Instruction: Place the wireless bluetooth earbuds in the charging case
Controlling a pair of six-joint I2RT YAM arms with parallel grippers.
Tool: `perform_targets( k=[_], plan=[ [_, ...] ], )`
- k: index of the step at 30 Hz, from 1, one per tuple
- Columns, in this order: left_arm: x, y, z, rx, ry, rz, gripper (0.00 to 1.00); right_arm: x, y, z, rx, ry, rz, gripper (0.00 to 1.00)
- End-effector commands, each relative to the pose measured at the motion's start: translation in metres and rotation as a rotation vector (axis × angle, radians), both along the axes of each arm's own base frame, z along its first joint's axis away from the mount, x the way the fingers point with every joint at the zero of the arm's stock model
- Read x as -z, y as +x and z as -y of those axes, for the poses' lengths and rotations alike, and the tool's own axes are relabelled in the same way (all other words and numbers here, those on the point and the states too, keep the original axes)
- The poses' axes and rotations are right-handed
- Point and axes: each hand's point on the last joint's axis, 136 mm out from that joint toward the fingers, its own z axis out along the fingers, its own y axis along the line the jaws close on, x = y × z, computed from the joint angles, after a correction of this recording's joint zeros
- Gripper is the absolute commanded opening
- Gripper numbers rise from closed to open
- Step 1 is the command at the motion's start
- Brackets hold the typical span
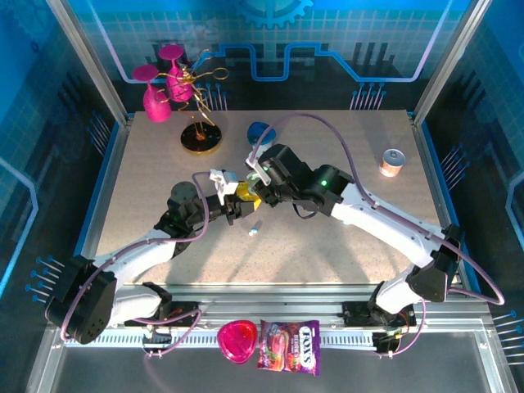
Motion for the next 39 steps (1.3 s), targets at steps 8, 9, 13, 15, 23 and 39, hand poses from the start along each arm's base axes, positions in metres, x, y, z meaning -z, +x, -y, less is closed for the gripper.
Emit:
perform_targets(
  k=[8, 9, 13, 15, 23, 39],
  plan=[
    [-0.027, -0.001, 0.0, 0.013, -0.034, 0.107, 0.31, -0.043, -0.014, 0.011, -0.016, 0.256, 0.049, 0.56],
    [-0.027, -0.005, 0.001, 0.03, -0.032, 0.135, 0.31, -0.048, -0.014, 0.015, -0.011, 0.308, 0.046, 0.62],
    [-0.025, -0.016, 0.002, 0.066, -0.024, 0.229, 0.32, -0.067, -0.011, 0.031, 0.023, 0.529, -0.005, 0.79],
    [-0.023, -0.02, 0.003, 0.089, -0.012, 0.253, 0.32, -0.071, -0.009, 0.037, 0.025, 0.622, -0.044, 0.92],
    [-0.022, -0.04, 0.01, 0.212, 0.005, 0.314, 0.32, -0.065, 0.001, 0.054, 0.071, 0.658, -0.152, 1.0],
    [-0.034, -0.044, 0.008, 0.206, -0.039, 0.342, 0.32, -0.032, -0.002, 0.044, 0.046, 0.53, -0.295, 1.0]
  ],
)
